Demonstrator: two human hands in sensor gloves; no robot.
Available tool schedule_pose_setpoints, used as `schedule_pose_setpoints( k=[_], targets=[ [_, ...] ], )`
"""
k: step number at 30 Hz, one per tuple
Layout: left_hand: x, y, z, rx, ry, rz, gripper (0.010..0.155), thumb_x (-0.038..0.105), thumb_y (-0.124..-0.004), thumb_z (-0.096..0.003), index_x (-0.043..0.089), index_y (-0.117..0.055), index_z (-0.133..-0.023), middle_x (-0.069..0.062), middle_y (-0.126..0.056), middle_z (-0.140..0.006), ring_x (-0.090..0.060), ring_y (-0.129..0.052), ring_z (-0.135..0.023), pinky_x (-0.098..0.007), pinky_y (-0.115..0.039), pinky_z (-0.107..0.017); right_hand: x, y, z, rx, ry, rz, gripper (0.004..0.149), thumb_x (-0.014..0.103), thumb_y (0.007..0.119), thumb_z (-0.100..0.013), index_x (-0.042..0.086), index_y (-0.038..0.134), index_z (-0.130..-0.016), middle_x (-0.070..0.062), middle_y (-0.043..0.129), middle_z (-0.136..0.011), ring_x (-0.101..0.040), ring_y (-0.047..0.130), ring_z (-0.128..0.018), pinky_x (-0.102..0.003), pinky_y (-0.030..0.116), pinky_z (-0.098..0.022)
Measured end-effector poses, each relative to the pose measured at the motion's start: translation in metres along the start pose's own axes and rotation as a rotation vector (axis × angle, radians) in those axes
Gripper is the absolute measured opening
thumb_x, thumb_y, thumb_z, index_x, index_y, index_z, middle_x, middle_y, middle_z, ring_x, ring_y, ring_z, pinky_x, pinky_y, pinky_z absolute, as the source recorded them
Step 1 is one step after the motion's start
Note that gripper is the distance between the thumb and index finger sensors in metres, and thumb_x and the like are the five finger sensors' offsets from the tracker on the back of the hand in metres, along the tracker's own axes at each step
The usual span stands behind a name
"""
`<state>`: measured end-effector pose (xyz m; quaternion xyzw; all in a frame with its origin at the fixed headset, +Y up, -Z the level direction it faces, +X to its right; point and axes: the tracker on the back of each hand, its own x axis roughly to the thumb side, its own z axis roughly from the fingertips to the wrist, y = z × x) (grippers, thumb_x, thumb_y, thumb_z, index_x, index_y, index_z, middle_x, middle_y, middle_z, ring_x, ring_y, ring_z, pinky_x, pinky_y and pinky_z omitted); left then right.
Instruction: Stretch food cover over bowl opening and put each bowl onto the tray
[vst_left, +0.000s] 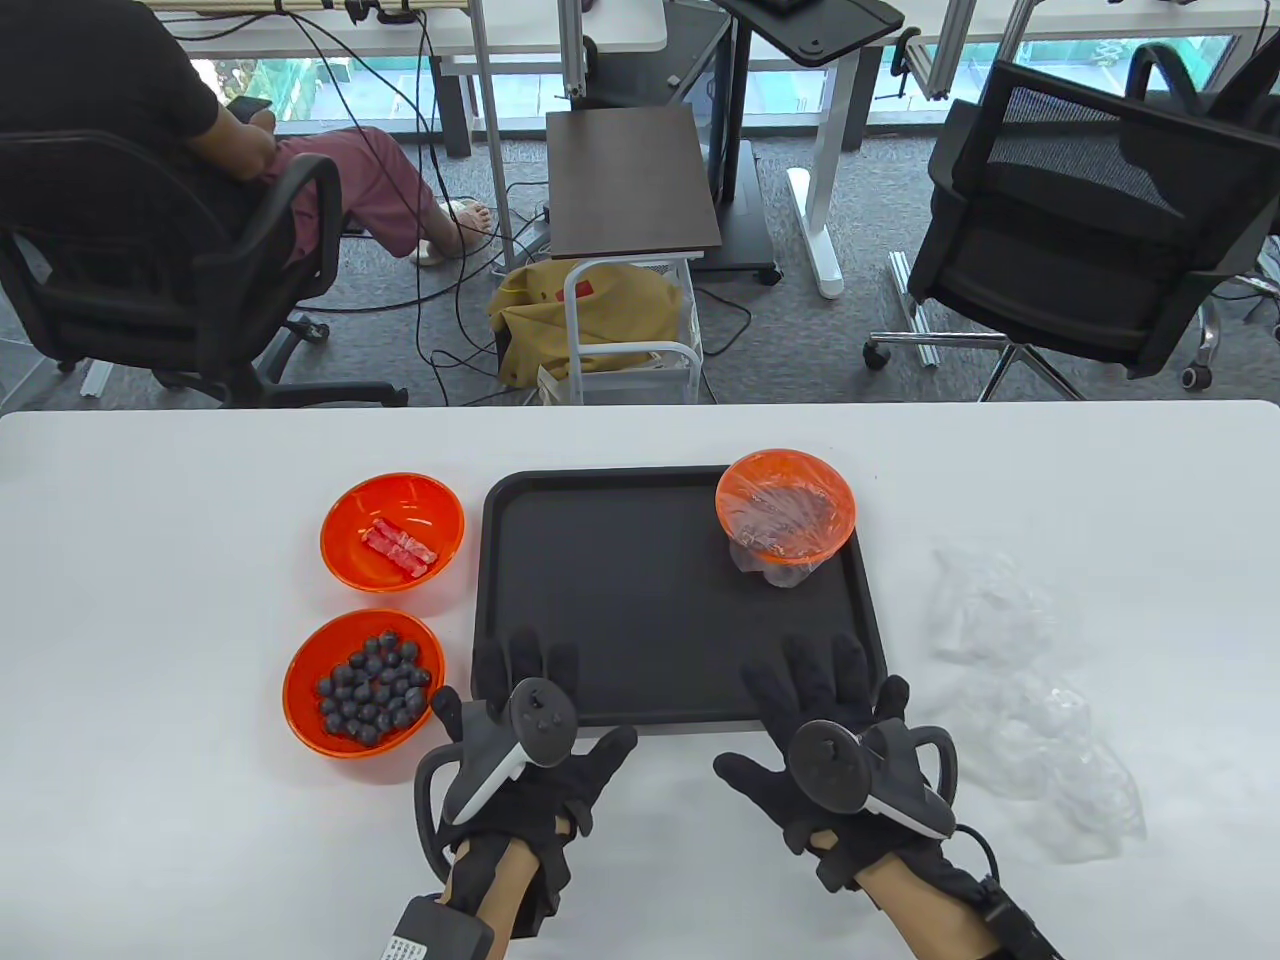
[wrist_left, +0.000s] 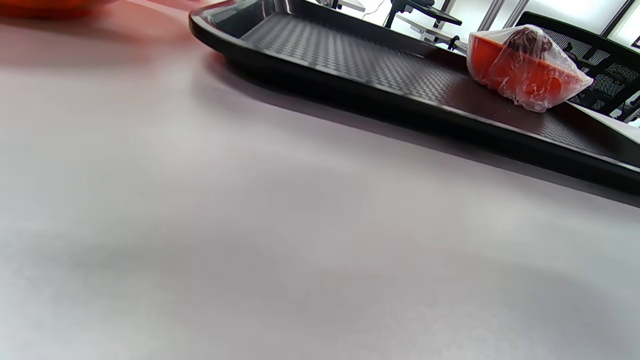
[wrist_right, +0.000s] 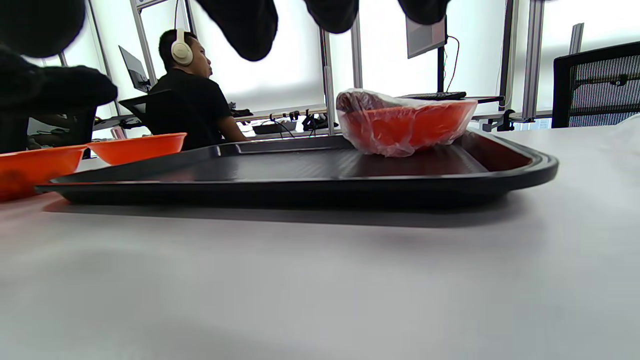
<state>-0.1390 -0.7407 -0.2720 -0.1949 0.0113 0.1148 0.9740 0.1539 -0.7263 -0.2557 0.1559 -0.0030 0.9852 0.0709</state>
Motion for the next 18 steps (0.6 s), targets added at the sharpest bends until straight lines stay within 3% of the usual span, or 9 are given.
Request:
schedule_pose_setpoints(
  k=[5,9,12,14,18],
  targets=[
    [-0.011,0.022,-0.007,0.041,0.054,0.033,0.102,0.092,-0.047,-0.0374,0.036,-0.004,-0.111,0.010,0.010,-0.121,-0.028,0.019,-0.111,-0.069,0.006,-0.068,-0.001,0.001,0.000,0.010,-0.007,-0.016,0.093,0.085,0.063,-0.047,0.031,0.045,-0.120,-0.013,0.025,-0.124,-0.061,0.024,-0.106,-0.085,0.035,-0.056],
    [-0.043,0.053,-0.017,0.094,0.178,0.017,0.101,0.091,-0.048,-0.0369,0.037,-0.005,-0.111,0.011,0.008,-0.122,-0.032,0.014,-0.113,-0.073,-0.001,-0.068,-0.002,0.001,0.001,0.017,-0.011,-0.023,0.093,0.085,0.063,-0.047,0.031,0.044,-0.120,-0.013,0.022,-0.123,-0.062,0.022,-0.106,-0.084,0.035,-0.056],
    [-0.077,0.077,-0.021,0.197,0.260,0.039,0.097,0.086,-0.053,-0.0386,0.037,-0.014,-0.113,0.005,-0.003,-0.126,-0.041,-0.003,-0.117,-0.074,-0.014,-0.073,-0.003,-0.001,0.001,0.014,-0.012,-0.025,0.093,0.084,0.064,-0.047,0.031,0.044,-0.121,-0.014,0.020,-0.123,-0.062,0.021,-0.106,-0.085,0.033,-0.056],
    [-0.101,0.089,-0.022,0.244,0.297,0.066,0.094,0.083,-0.059,-0.0413,0.036,-0.025,-0.115,-0.003,-0.015,-0.128,-0.045,-0.023,-0.119,-0.072,-0.031,-0.077,-0.002,-0.001,0.001,0.010,-0.016,-0.020,0.093,0.085,0.063,-0.047,0.031,0.043,-0.121,-0.014,0.020,-0.123,-0.062,0.020,-0.106,-0.085,0.033,-0.056],
    [-0.143,0.100,-0.024,0.302,0.386,0.108,0.082,0.070,-0.071,-0.0466,0.034,-0.043,-0.115,-0.007,-0.032,-0.127,-0.046,-0.043,-0.117,-0.064,-0.053,-0.078,0.000,0.001,0.001,0.016,-0.025,-0.031,0.092,0.084,0.064,-0.047,0.031,0.044,-0.120,-0.014,0.020,-0.123,-0.062,0.020,-0.105,-0.085,0.033,-0.056]
  ],
)
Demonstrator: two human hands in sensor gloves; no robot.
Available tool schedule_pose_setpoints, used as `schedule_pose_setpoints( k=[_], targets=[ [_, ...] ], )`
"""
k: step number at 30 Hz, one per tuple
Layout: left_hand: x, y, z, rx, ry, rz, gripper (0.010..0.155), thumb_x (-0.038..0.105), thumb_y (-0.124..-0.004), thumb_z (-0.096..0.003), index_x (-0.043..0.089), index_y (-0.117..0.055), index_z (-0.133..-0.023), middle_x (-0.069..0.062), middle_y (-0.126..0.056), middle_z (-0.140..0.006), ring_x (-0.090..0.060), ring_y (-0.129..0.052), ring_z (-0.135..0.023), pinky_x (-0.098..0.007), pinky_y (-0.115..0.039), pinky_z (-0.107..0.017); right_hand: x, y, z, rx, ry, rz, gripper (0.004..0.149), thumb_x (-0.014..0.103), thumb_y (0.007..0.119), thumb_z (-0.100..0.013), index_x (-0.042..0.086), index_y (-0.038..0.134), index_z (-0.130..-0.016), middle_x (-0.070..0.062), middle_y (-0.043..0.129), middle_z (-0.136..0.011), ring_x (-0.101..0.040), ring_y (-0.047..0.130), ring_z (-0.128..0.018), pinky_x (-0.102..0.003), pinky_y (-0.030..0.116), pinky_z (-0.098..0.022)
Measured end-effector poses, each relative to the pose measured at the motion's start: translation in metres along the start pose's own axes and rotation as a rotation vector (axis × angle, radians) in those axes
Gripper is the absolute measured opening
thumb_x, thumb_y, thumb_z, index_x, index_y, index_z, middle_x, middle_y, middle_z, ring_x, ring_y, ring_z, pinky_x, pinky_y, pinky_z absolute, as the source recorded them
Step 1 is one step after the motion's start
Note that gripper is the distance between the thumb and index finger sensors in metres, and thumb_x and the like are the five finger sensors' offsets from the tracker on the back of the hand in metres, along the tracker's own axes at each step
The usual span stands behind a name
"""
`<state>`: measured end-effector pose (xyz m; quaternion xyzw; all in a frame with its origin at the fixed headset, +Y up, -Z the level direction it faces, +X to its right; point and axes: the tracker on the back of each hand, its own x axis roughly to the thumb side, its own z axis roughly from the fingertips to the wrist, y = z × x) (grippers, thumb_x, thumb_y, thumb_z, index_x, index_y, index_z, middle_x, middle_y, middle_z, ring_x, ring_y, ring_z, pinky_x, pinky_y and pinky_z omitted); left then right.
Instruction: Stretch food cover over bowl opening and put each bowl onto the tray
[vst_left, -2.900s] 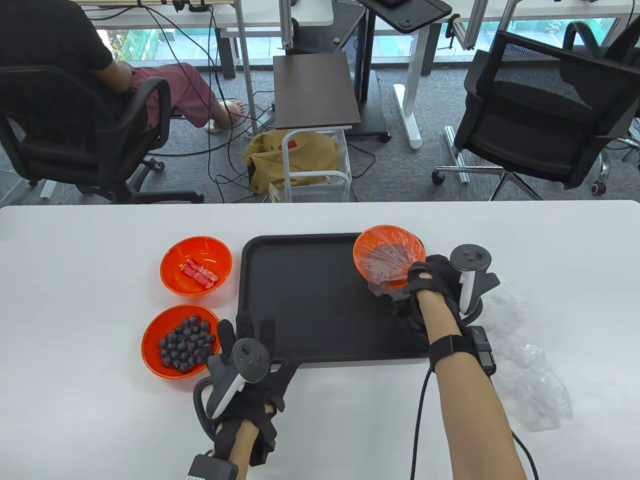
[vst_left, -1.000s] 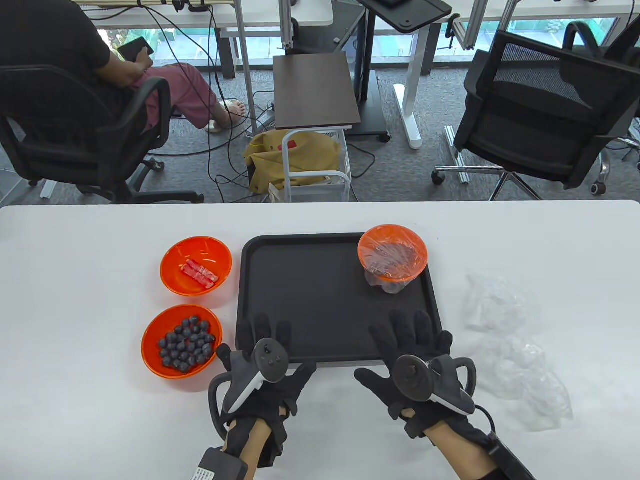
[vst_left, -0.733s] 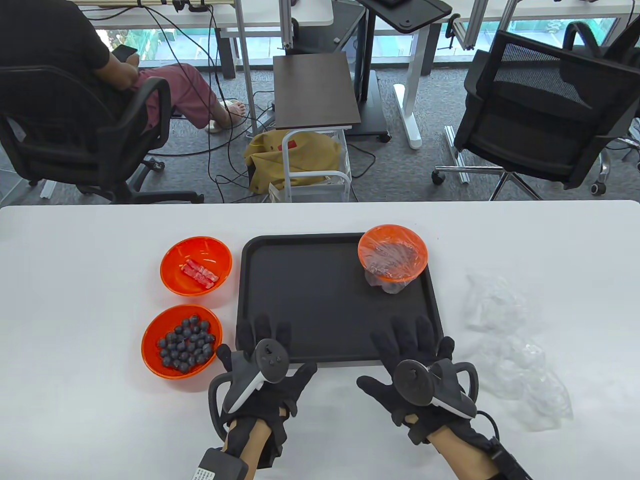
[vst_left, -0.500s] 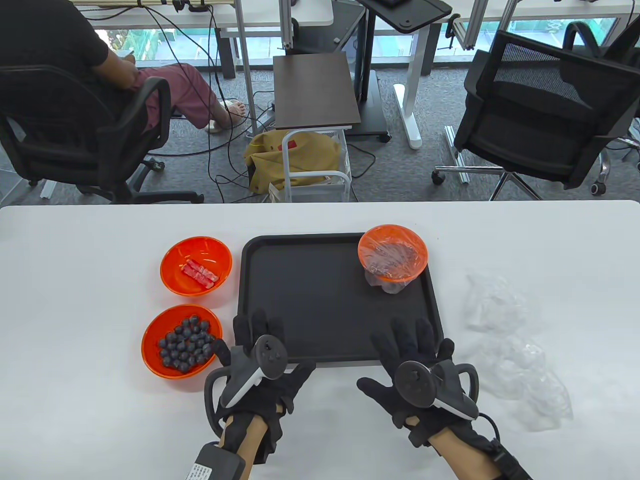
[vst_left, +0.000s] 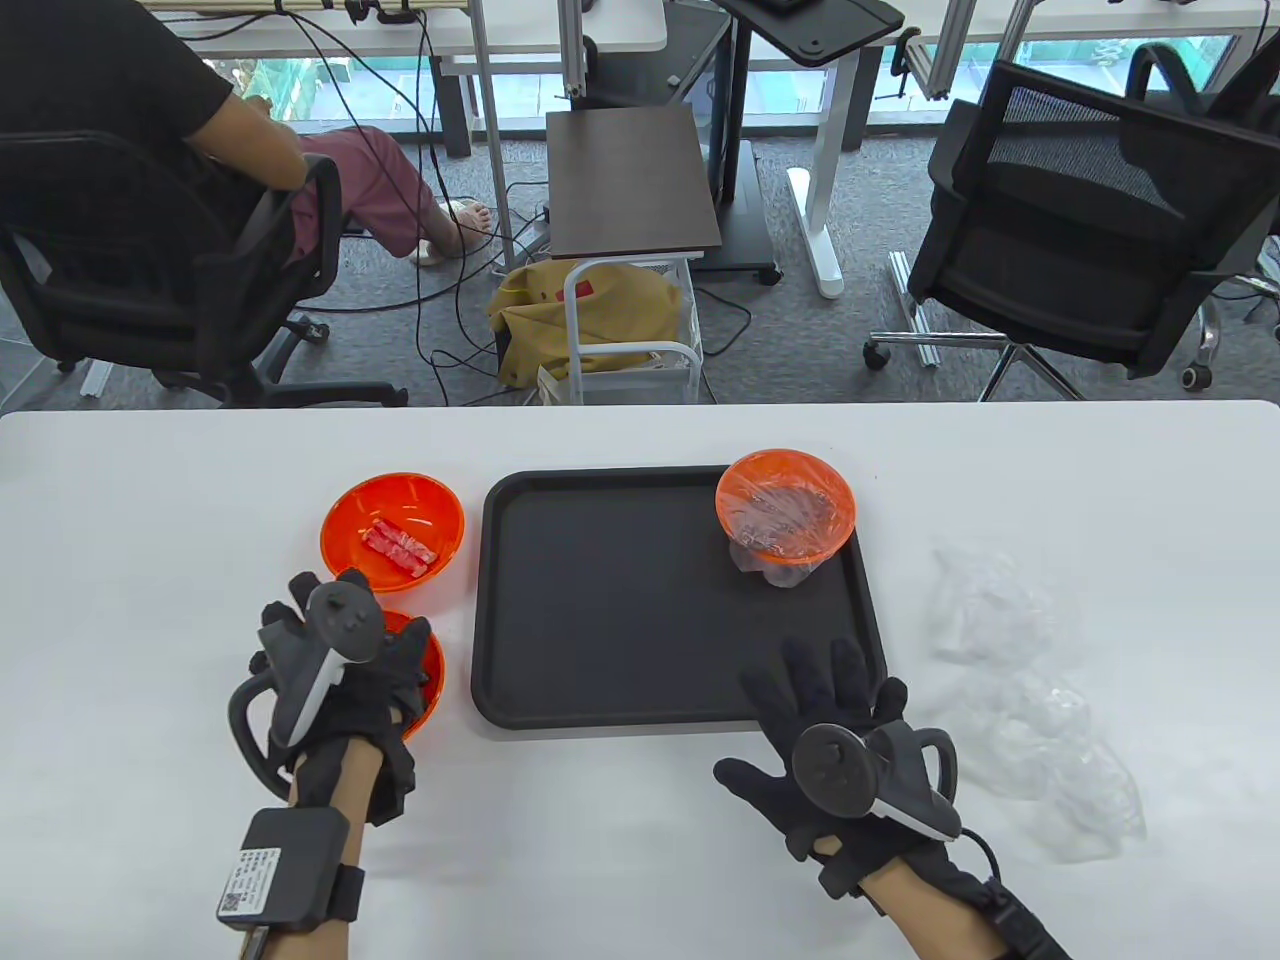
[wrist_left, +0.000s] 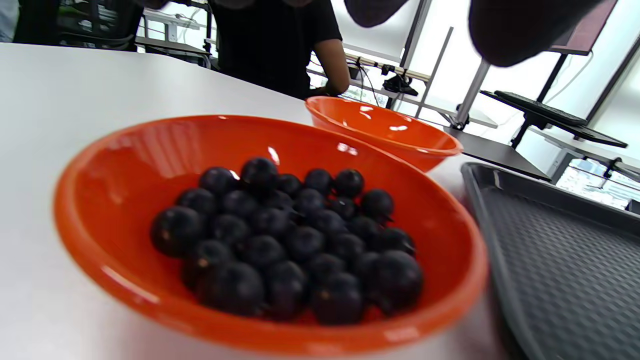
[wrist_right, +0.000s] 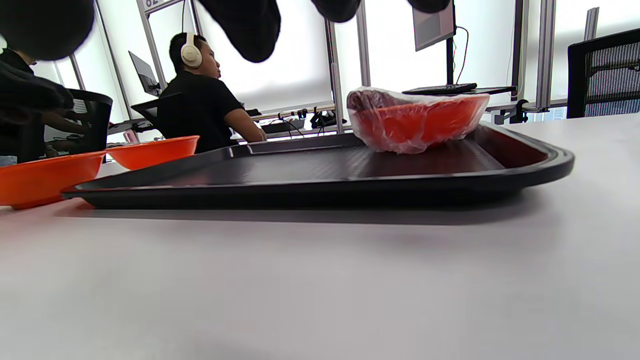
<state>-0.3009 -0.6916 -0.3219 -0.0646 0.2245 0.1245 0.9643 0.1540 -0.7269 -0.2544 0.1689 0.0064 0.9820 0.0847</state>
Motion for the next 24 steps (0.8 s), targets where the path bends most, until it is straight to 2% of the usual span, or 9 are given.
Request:
schedule_pose_setpoints(
  k=[2,6,8,14,21,24],
  targets=[
    [-0.018,0.002,-0.009,0.015,0.051,0.026,0.080,0.065,-0.076,-0.0477,0.032,-0.046,-0.114,-0.009,-0.041,-0.126,-0.045,-0.054,-0.114,-0.060,-0.065,-0.076,0.001,0.001,-0.001,0.009,-0.001,0.005,0.092,0.084,0.063,-0.047,0.031,0.044,-0.120,-0.014,0.020,-0.123,-0.061,0.019,-0.106,-0.084,0.032,-0.056],
    [-0.041,0.000,-0.021,0.059,0.094,0.039,0.077,0.057,-0.083,-0.0477,0.025,-0.054,-0.112,-0.011,-0.064,-0.119,-0.043,-0.080,-0.102,-0.052,-0.087,-0.063,0.003,0.002,-0.001,0.017,-0.006,0.001,0.092,0.083,0.063,-0.048,0.030,0.045,-0.120,-0.014,0.020,-0.123,-0.061,0.018,-0.105,-0.084,0.031,-0.056],
    [-0.047,-0.002,-0.026,0.043,0.110,0.057,0.075,0.054,-0.085,-0.0478,0.024,-0.058,-0.111,-0.012,-0.072,-0.113,-0.043,-0.087,-0.095,-0.049,-0.092,-0.058,0.002,0.002,-0.001,0.015,-0.007,0.002,0.091,0.083,0.063,-0.048,0.031,0.045,-0.120,-0.014,0.020,-0.123,-0.061,0.017,-0.105,-0.084,0.031,-0.056],
    [-0.058,-0.011,-0.037,-0.001,0.132,0.115,0.067,0.045,-0.090,-0.0479,0.023,-0.069,-0.107,-0.010,-0.083,-0.103,-0.042,-0.098,-0.080,-0.044,-0.100,-0.043,0.000,0.003,-0.001,0.025,-0.001,-0.014,0.091,0.082,0.063,-0.048,0.030,0.046,-0.120,-0.014,0.020,-0.123,-0.061,0.017,-0.105,-0.084,0.030,-0.056],
    [-0.056,-0.022,-0.047,-0.025,0.138,0.121,0.059,0.036,-0.092,-0.0481,0.021,-0.077,-0.103,-0.009,-0.094,-0.092,-0.039,-0.105,-0.067,-0.039,-0.102,-0.032,0.000,0.003,0.001,0.028,0.003,-0.015,0.091,0.082,0.062,-0.048,0.030,0.046,-0.120,-0.014,0.020,-0.123,-0.060,0.015,-0.105,-0.084,0.029,-0.056],
    [-0.061,-0.025,-0.051,-0.054,0.150,0.231,0.053,0.031,-0.092,-0.0479,0.019,-0.082,-0.099,-0.008,-0.097,-0.087,-0.038,-0.107,-0.059,-0.038,-0.103,-0.030,-0.001,0.003,0.001,0.026,0.004,-0.019,0.090,0.082,0.062,-0.048,0.030,0.046,-0.120,-0.015,0.020,-0.123,-0.060,0.015,-0.105,-0.084,0.028,-0.056]
  ],
)
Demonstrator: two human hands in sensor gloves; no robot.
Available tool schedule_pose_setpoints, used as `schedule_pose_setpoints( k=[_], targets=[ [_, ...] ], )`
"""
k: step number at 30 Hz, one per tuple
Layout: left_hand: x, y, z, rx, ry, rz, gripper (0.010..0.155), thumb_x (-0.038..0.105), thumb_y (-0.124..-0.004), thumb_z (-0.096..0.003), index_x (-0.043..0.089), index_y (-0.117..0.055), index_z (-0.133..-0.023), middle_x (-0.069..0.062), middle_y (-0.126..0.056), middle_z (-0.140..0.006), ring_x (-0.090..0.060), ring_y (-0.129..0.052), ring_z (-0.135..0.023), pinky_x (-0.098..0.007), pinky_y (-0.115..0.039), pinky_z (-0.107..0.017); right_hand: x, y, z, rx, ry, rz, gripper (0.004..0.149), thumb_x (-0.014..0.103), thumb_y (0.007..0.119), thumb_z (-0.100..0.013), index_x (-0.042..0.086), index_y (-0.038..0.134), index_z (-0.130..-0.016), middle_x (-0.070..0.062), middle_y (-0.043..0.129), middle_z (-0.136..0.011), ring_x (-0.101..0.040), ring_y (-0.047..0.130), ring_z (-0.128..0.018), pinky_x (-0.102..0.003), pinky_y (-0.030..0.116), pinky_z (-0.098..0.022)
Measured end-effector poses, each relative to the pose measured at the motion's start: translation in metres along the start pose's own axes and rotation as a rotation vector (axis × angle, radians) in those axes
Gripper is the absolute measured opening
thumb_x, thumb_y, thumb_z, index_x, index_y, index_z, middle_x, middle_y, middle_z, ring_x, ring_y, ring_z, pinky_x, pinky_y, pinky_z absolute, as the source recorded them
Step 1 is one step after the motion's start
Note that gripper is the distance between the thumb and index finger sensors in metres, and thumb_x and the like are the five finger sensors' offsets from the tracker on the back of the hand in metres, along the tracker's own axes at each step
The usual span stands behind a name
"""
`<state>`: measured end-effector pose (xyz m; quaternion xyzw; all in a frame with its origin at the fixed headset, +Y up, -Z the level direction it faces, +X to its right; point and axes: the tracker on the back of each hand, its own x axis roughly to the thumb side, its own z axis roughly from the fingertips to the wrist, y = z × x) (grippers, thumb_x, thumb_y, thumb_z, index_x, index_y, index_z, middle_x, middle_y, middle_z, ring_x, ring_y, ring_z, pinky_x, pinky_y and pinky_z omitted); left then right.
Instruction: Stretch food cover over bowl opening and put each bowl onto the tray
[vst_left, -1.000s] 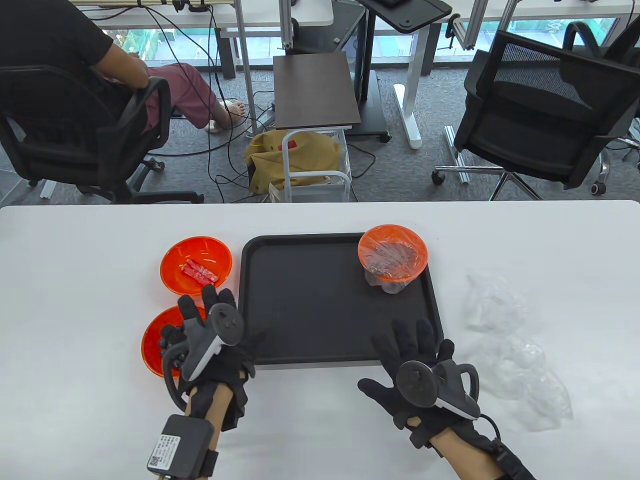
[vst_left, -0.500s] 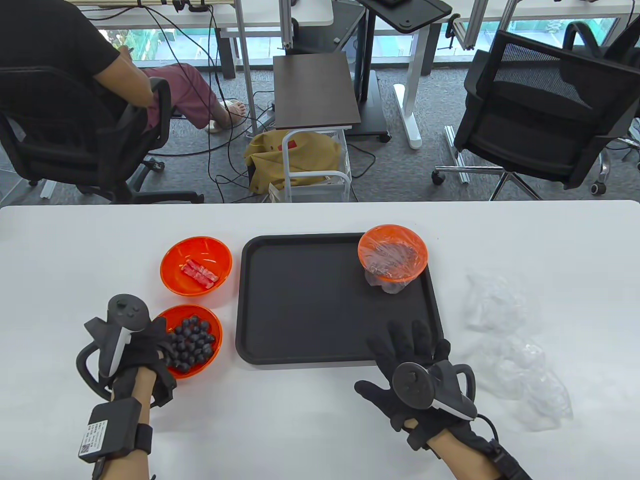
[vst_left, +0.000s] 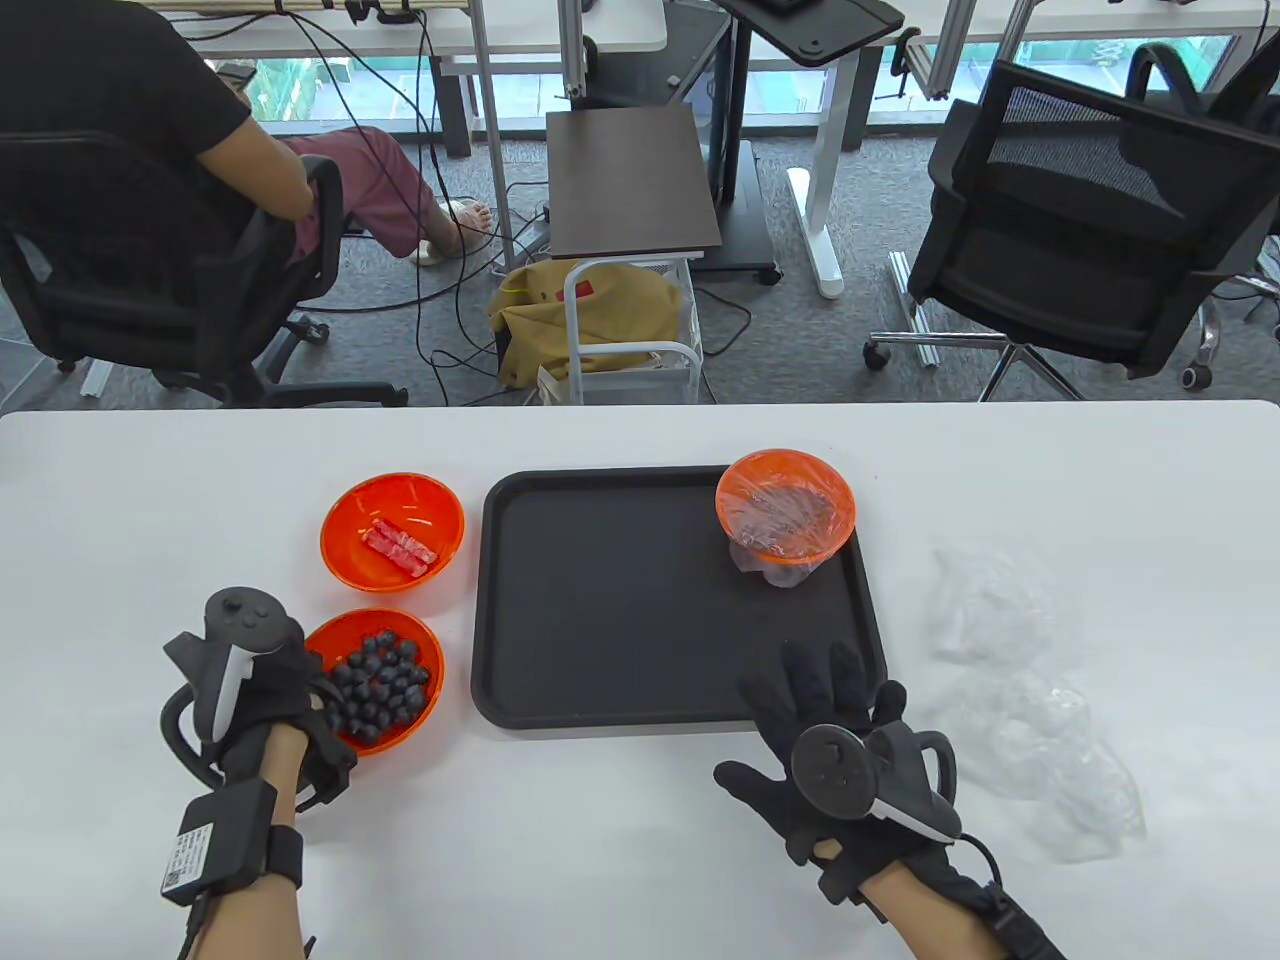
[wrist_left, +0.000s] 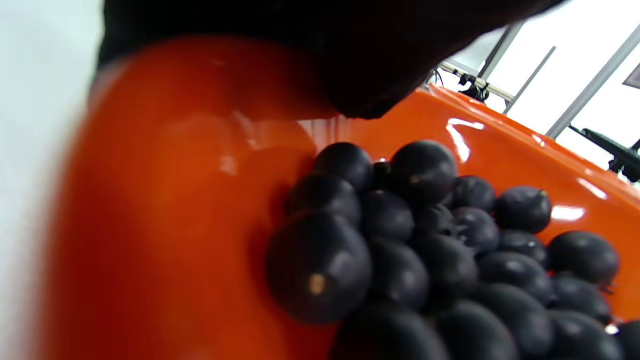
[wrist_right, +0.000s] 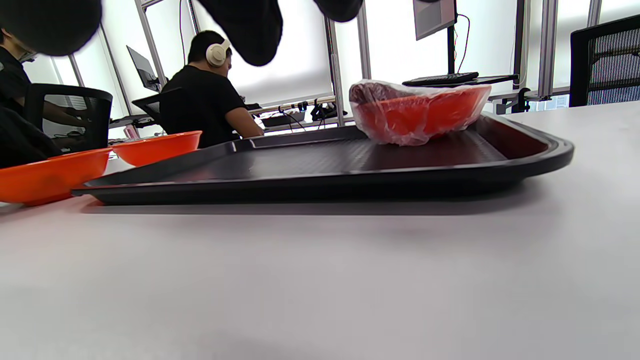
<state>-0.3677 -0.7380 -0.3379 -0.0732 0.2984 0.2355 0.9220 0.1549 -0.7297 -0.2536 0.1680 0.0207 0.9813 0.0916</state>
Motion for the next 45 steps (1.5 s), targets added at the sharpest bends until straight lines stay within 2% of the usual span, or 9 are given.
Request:
schedule_pose_setpoints(
  k=[7,10,14,19,22,25,30,34,45],
  targets=[
    [-0.009,0.012,0.007,-0.041,-0.004,0.101,0.051,0.026,-0.093,-0.0454,0.015,-0.088,-0.095,-0.011,-0.099,-0.080,-0.038,-0.106,-0.051,-0.037,-0.105,-0.025,-0.004,0.001,-0.001,0.005,0.015,-0.016,0.090,0.082,0.061,-0.048,0.030,0.046,-0.120,-0.015,0.020,-0.123,-0.060,0.015,-0.105,-0.083,0.028,-0.056],
    [-0.004,0.025,0.022,-0.076,-0.045,0.171,0.050,0.026,-0.094,-0.0453,0.015,-0.090,-0.094,-0.011,-0.100,-0.078,-0.038,-0.107,-0.050,-0.037,-0.105,-0.024,-0.006,-0.001,-0.001,0.000,0.016,-0.024,0.089,0.081,0.060,-0.048,0.030,0.046,-0.120,-0.015,0.020,-0.123,-0.060,0.015,-0.105,-0.083,0.028,-0.056],
    [0.022,0.031,0.055,-0.136,-0.146,0.193,0.050,0.027,-0.095,-0.0458,0.016,-0.090,-0.094,-0.011,-0.101,-0.077,-0.037,-0.108,-0.048,-0.036,-0.106,-0.023,-0.009,-0.004,0.000,-0.017,0.018,-0.039,0.089,0.081,0.058,-0.048,0.030,0.046,-0.120,-0.015,0.020,-0.123,-0.060,0.015,-0.105,-0.083,0.027,-0.056],
    [0.074,-0.006,0.107,-0.248,-0.298,0.102,0.050,0.029,-0.095,-0.0462,0.016,-0.089,-0.094,-0.011,-0.100,-0.078,-0.036,-0.110,-0.048,-0.033,-0.107,-0.022,-0.013,-0.006,0.000,-0.053,0.025,-0.085,0.088,0.079,0.050,-0.048,0.029,0.048,-0.120,-0.015,0.022,-0.123,-0.060,0.015,-0.105,-0.083,0.027,-0.056],
    [0.104,-0.043,0.135,-0.328,-0.371,0.086,0.050,0.029,-0.095,-0.0464,0.016,-0.089,-0.094,-0.011,-0.100,-0.078,-0.036,-0.110,-0.048,-0.033,-0.107,-0.022,-0.015,-0.007,0.001,-0.062,0.028,-0.099,0.087,0.078,0.049,-0.048,0.029,0.049,-0.120,-0.015,0.022,-0.123,-0.060,0.016,-0.105,-0.083,0.027,-0.056],
    [0.125,-0.078,0.153,-0.387,-0.411,0.065,0.050,0.029,-0.095,-0.0464,0.016,-0.089,-0.094,-0.011,-0.099,-0.078,-0.036,-0.110,-0.048,-0.032,-0.107,-0.022,-0.017,-0.007,0.001,-0.048,0.039,-0.095,0.087,0.078,0.049,-0.048,0.029,0.048,-0.120,-0.015,0.022,-0.123,-0.060,0.015,-0.105,-0.083,0.027,-0.056],
    [0.142,-0.115,0.164,-0.411,-0.444,0.025,0.050,0.029,-0.094,-0.0465,0.016,-0.088,-0.094,-0.010,-0.099,-0.078,-0.035,-0.110,-0.049,-0.032,-0.107,-0.022,-0.025,-0.009,0.002,-0.050,0.061,-0.119,0.087,0.078,0.050,-0.048,0.029,0.048,-0.120,-0.015,0.022,-0.123,-0.060,0.015,-0.105,-0.083,0.026,-0.056],
    [0.143,-0.126,0.162,-0.418,-0.447,0.028,0.050,0.029,-0.094,-0.0467,0.017,-0.088,-0.094,-0.010,-0.098,-0.079,-0.035,-0.110,-0.050,-0.032,-0.107,-0.023,-0.030,-0.009,0.001,-0.043,0.076,-0.124,0.087,0.078,0.051,-0.048,0.029,0.048,-0.120,-0.015,0.022,-0.123,-0.060,0.015,-0.105,-0.083,0.026,-0.056],
    [0.135,-0.128,0.163,-0.418,-0.433,0.099,0.051,0.034,-0.094,-0.0476,0.018,-0.086,-0.095,-0.009,-0.098,-0.081,-0.034,-0.110,-0.052,-0.032,-0.107,-0.024,-0.029,-0.005,-0.001,-0.014,0.085,-0.110,0.087,0.078,0.051,-0.049,0.028,0.047,-0.120,-0.016,0.022,-0.123,-0.060,0.014,-0.104,-0.083,0.026,-0.056]
  ],
)
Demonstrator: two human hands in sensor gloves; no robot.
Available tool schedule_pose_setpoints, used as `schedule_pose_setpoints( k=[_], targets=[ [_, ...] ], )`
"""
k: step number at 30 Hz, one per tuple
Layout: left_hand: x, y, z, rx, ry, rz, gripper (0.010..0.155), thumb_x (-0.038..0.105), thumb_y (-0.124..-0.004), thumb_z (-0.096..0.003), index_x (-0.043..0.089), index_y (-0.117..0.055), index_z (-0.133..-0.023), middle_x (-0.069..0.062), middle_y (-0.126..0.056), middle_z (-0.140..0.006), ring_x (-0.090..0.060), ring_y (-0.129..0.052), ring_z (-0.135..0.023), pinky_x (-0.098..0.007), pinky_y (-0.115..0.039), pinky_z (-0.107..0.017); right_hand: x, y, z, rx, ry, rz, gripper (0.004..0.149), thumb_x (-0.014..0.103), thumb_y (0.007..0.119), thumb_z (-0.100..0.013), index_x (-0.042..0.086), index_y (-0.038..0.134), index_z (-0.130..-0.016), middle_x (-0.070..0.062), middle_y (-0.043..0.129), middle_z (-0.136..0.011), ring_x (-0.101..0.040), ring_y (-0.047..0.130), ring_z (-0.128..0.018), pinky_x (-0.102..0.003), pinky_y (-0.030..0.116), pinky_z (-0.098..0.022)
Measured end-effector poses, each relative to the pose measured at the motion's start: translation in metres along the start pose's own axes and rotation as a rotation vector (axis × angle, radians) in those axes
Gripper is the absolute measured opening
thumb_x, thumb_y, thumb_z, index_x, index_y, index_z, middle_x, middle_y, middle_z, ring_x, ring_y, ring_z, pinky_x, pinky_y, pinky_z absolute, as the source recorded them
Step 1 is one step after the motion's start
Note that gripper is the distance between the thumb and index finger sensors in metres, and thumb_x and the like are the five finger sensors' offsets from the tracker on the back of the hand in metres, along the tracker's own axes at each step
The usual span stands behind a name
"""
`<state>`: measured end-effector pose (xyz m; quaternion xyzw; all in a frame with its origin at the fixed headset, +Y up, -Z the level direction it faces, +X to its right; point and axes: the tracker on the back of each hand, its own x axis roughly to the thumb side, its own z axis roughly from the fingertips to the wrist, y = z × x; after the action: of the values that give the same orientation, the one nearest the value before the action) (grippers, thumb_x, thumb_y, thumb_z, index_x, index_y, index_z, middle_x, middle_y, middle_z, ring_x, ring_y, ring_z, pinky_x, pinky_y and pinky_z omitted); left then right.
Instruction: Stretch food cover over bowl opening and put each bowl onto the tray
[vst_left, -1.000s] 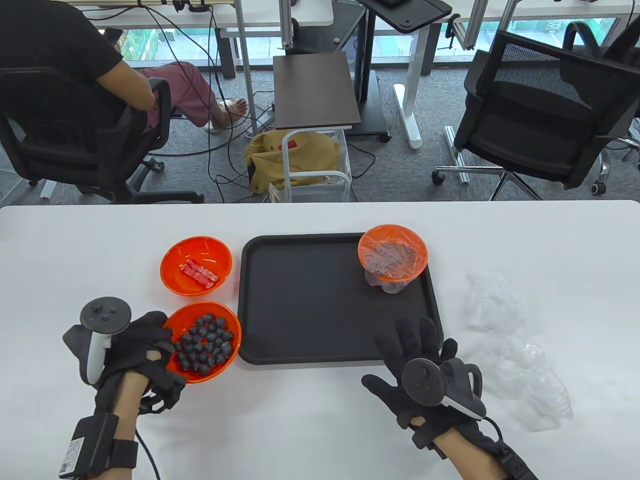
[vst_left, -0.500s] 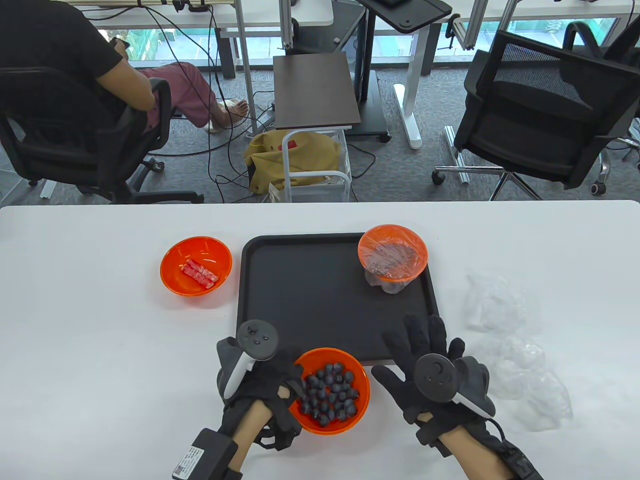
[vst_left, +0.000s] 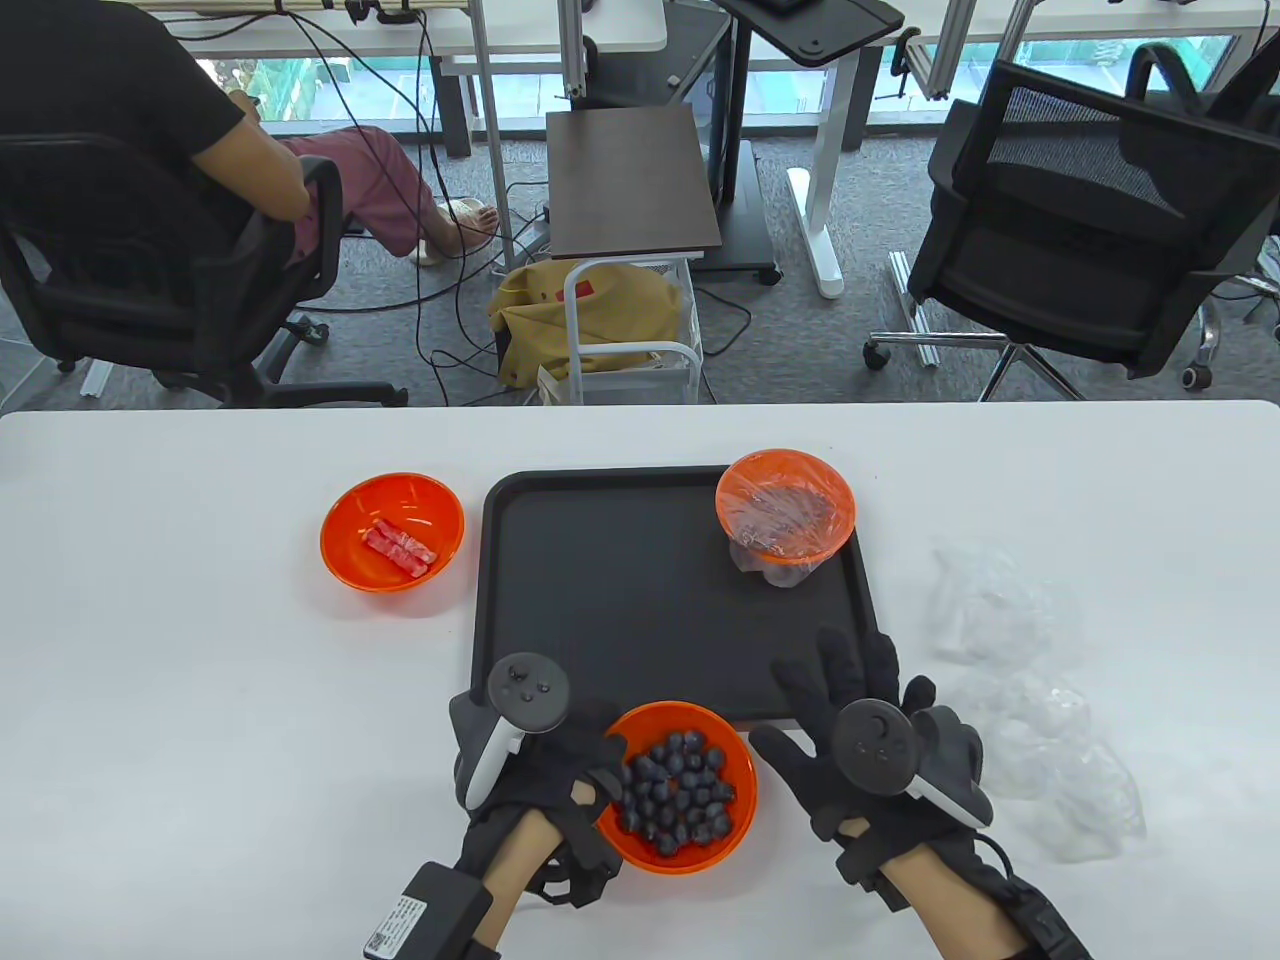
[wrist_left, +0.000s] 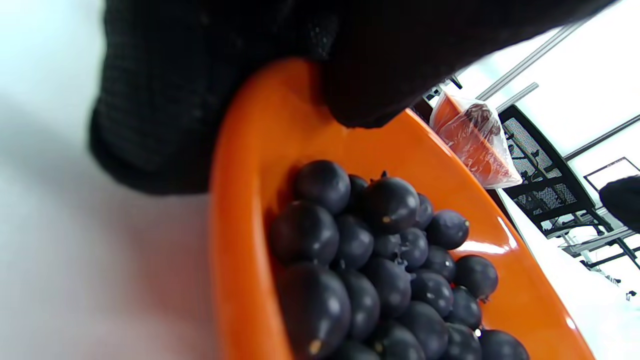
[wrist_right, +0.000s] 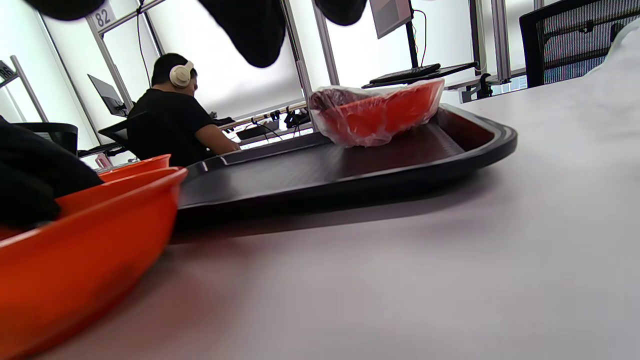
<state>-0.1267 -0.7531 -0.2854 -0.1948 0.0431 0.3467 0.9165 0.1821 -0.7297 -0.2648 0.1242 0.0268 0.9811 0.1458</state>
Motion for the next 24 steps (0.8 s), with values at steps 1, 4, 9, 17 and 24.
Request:
schedule_pose_setpoints(
  k=[1,4,9,17,24],
  targets=[
    [-0.001,0.000,0.001,0.001,0.001,0.006,0.052,0.035,-0.094,-0.0475,0.019,-0.085,-0.096,-0.009,-0.098,-0.082,-0.034,-0.110,-0.052,-0.032,-0.107,-0.024,0.000,0.000,0.000,0.000,-0.001,-0.002,0.087,0.078,0.051,-0.048,0.028,0.047,-0.120,-0.016,0.022,-0.123,-0.060,0.014,-0.104,-0.083,0.026,-0.056],
    [-0.001,0.002,0.004,-0.033,-0.011,0.016,0.065,0.048,-0.093,-0.0471,0.021,-0.075,-0.104,-0.009,-0.090,-0.094,-0.036,-0.105,-0.062,-0.038,-0.102,-0.034,0.000,0.000,0.001,-0.001,-0.002,-0.004,0.088,0.078,0.052,-0.048,0.028,0.045,-0.120,-0.016,0.022,-0.123,-0.060,0.014,-0.104,-0.083,0.026,-0.056],
    [0.013,0.021,0.017,-0.008,-0.177,-0.024,0.086,0.071,-0.080,-0.0460,0.034,-0.045,-0.116,-0.007,-0.053,-0.124,-0.043,-0.071,-0.107,-0.057,-0.073,-0.072,-0.002,-0.007,0.003,-0.022,-0.003,-0.016,0.090,0.080,0.060,-0.048,0.028,0.043,-0.120,-0.017,0.022,-0.123,-0.061,0.016,-0.104,-0.084,0.028,-0.055],
    [-0.004,0.023,0.021,0.084,-0.066,-0.364,0.093,0.092,-0.051,-0.0393,0.052,-0.007,-0.111,0.007,0.013,-0.121,-0.035,0.014,-0.112,-0.069,-0.004,-0.074,-0.029,-0.045,0.016,-0.152,0.107,-0.045,0.095,0.073,0.083,-0.045,0.028,0.046,-0.119,-0.018,0.030,-0.122,-0.064,0.028,-0.105,-0.087,0.038,-0.054],
    [-0.024,0.023,0.010,0.039,0.036,-0.331,0.093,0.092,-0.051,-0.0392,0.053,-0.002,-0.109,0.009,0.018,-0.118,-0.031,0.021,-0.109,-0.068,0.005,-0.070,-0.090,-0.078,0.048,-0.260,0.351,-0.042,0.099,0.067,0.095,-0.041,0.025,0.048,-0.118,-0.019,0.041,-0.122,-0.061,0.052,-0.104,-0.081,0.058,-0.058]
  ],
)
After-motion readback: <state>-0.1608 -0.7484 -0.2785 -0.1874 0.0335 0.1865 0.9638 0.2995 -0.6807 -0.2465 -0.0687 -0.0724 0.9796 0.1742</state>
